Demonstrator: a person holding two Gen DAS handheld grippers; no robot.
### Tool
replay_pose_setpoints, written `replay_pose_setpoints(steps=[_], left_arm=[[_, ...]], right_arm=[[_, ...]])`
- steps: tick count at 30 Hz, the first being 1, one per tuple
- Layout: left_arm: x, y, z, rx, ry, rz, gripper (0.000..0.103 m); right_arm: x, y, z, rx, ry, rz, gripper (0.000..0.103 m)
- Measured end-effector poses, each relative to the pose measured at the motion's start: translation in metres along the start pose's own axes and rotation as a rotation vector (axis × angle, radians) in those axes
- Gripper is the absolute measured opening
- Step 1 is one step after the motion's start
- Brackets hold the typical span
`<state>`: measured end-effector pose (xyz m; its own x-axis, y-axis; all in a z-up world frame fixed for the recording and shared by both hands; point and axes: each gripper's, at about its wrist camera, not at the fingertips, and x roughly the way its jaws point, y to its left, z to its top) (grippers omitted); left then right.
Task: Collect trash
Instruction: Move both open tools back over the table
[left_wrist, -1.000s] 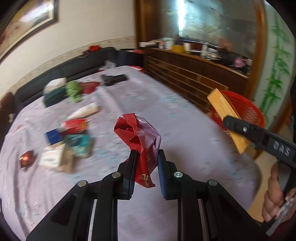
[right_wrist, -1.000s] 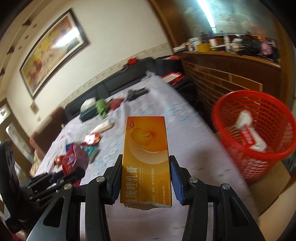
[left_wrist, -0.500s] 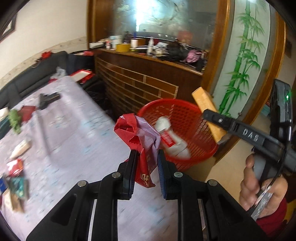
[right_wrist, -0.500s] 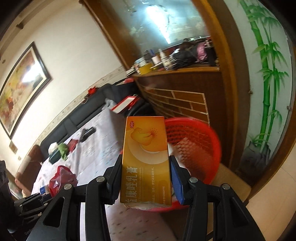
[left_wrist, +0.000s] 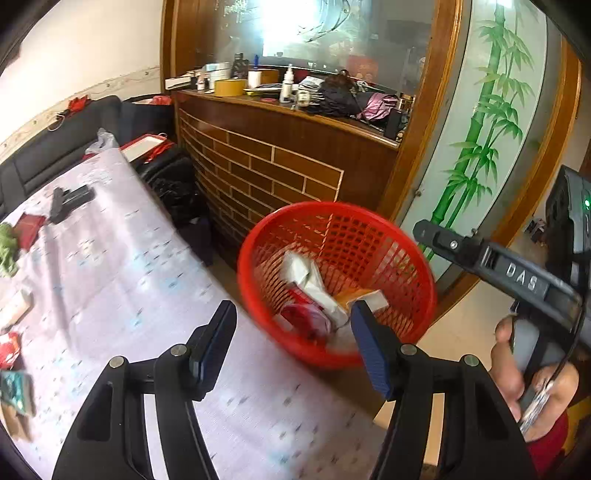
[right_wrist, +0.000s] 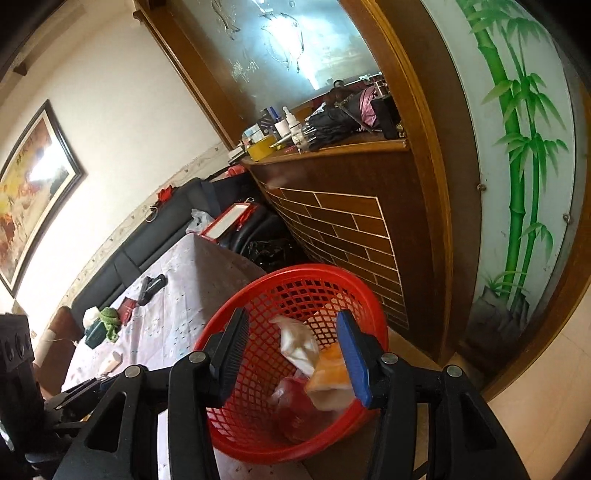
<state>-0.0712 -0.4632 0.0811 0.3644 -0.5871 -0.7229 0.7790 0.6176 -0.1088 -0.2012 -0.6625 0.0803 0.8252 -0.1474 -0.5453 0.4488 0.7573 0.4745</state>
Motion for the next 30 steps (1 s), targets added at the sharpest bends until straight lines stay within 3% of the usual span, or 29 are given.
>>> replay_pose_setpoints(steps=[5, 18, 26, 30], left_arm=[[-0.025, 0.024, -0.027, -0.024, -0.001, 0.063, 0.067], [-0.108, 0.12, -0.093, -0.174, -0.042, 0.194, 0.07], [-0.164, 0.205, -0.133, -0.297, -0.061, 0.335, 0.074], [-0.191, 0.267, -0.145, -0.37, -0.058, 0.422, 0.074]], right_arm=[[0.002, 0.023, -0.018, -0.033, 0.051, 0.05, 0.055], [0.028, 0.146, -0.081, -0.248, 0.202, 0.188, 0.055], [0.044, 0.217, -0.129, -0.375, 0.305, 0.26, 0.055], [0.044, 0.237, -0.143, -0.424, 0.322, 0.278, 0.055]])
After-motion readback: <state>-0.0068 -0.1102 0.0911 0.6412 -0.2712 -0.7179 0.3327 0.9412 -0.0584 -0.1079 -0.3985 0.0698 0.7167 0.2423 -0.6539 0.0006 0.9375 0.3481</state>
